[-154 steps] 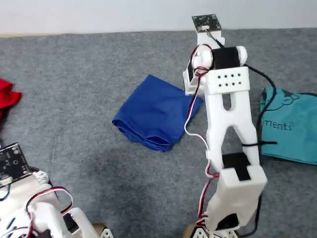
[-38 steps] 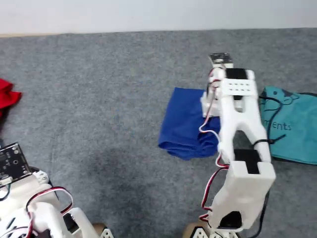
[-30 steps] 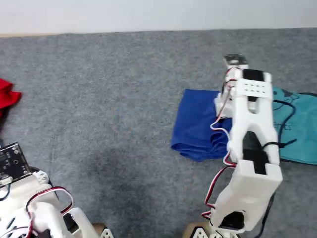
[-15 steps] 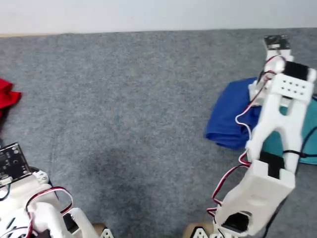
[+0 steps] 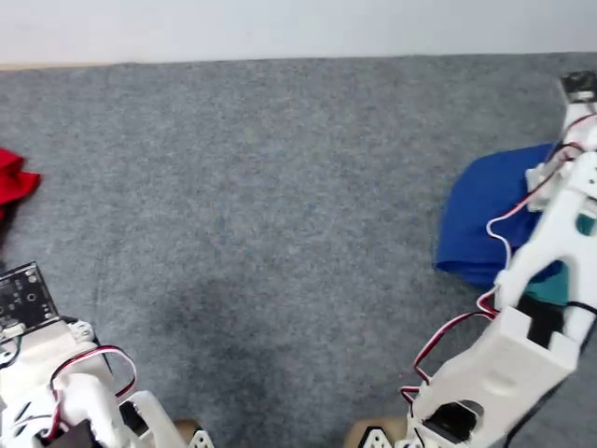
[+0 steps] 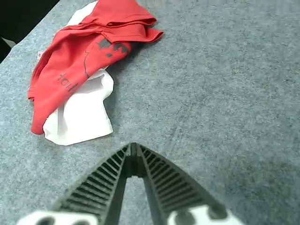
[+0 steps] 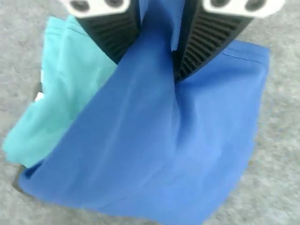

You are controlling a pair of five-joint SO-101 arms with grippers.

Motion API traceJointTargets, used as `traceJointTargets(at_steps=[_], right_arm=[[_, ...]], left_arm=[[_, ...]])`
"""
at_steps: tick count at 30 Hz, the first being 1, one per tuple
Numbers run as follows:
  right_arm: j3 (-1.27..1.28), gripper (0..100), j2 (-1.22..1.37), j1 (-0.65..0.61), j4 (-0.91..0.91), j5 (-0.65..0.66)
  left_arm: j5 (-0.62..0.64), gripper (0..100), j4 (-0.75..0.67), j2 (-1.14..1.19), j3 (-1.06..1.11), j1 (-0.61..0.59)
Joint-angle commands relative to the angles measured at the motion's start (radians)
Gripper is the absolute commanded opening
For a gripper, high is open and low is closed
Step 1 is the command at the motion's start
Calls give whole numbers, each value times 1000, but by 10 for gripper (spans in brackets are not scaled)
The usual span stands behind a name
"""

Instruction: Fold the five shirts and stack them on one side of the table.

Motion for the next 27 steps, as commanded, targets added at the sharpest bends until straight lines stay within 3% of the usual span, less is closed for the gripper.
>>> traceJointTargets(at_steps=[1,18,27], right_arm=[[-109,9,-73,41,10,26],[-348,9,-67,-120,163,40],[-350,9,-71,-76,157,46]], left_arm=[[-11,4,-17,-6,-4,-3],[-11,4,-20,-6,-4,-3],[-11,4,-20,-6,-4,-3]])
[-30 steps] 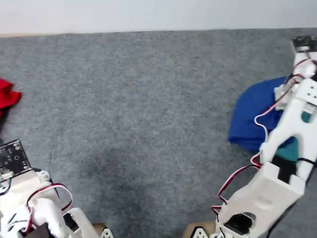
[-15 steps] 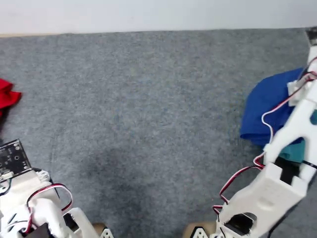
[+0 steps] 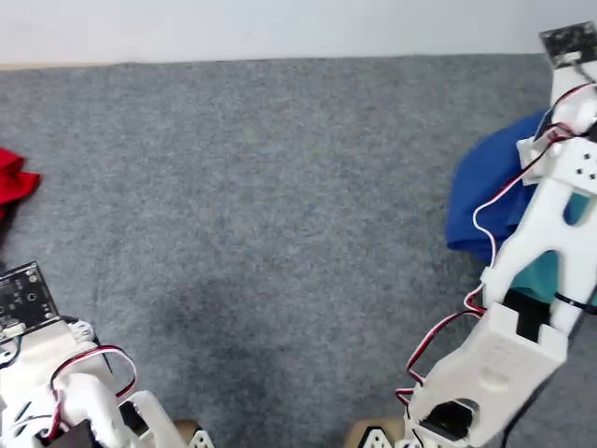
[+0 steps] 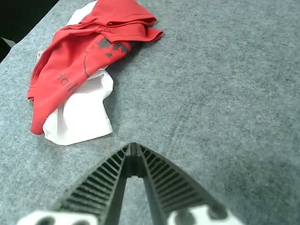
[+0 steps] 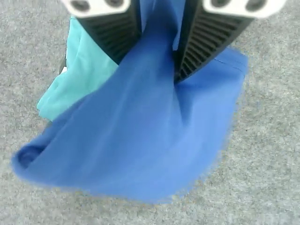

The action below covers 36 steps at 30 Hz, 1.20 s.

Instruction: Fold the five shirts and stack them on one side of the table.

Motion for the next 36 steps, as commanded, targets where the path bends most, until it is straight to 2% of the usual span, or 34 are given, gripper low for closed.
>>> traceJointTargets(at_steps=[1,9,22,28,33,36], right_arm=[[-55,9,-73,31,-1,8],[-163,9,-74,33,94,8],[-229,9,-62,67,105,6],[-147,9,5,81,94,8],[-147,9,122,153,33,9],[-147,9,193,196,-25,58]], left_arm=[[-11,4,-20,-6,-4,-5],[-11,4,-21,-6,-4,0],[-11,4,-21,-6,-4,-3],[-11,4,-21,-6,-4,-3],[-11,4,-21,-6,-4,-5],[-11,4,-21,-6,-4,-5]])
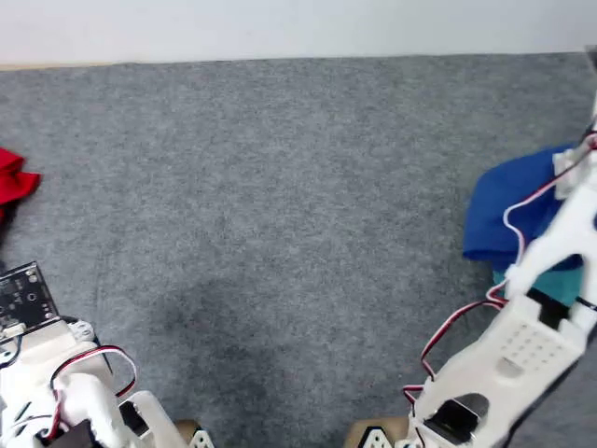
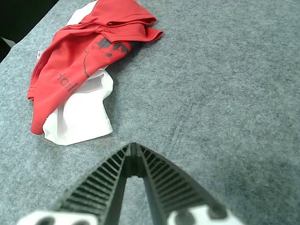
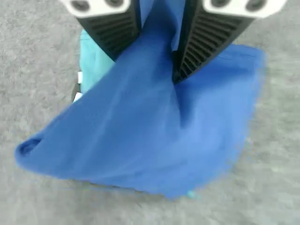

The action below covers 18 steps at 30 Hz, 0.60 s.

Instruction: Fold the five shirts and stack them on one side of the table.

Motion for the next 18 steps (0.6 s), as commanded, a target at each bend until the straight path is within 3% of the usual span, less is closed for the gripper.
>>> traceJointTargets(at_steps=[1,13,18], right_arm=[[-9,9,38,58,-65,55],[-9,9,263,194,-285,160],[-9,9,291,213,-295,160]], left_arm=[[-11,4,-21,-6,-4,-5],[-11,4,-21,-6,-4,-5],[-11,4,-21,-6,-4,-5]])
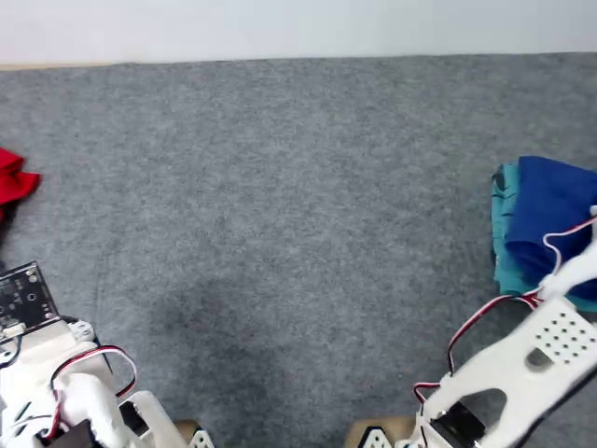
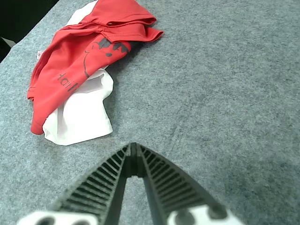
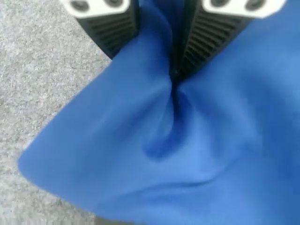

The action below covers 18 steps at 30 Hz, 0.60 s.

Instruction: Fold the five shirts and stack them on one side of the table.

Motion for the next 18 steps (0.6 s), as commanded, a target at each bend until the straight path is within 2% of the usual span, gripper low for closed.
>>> traceJointTargets(at_steps=[1,8,13,18], right_arm=[[-11,17,-25,22,-7,8],[-87,247,-107,22,113,-2],[-238,262,-166,19,179,-28],[-396,259,-208,-22,321,-94]], left_arm=[[-11,4,-21,-6,-4,-5],[-11,4,-21,-6,-4,-5],[-11,4,-21,-6,-2,-5],[-11,4,-21,-6,-2,0]])
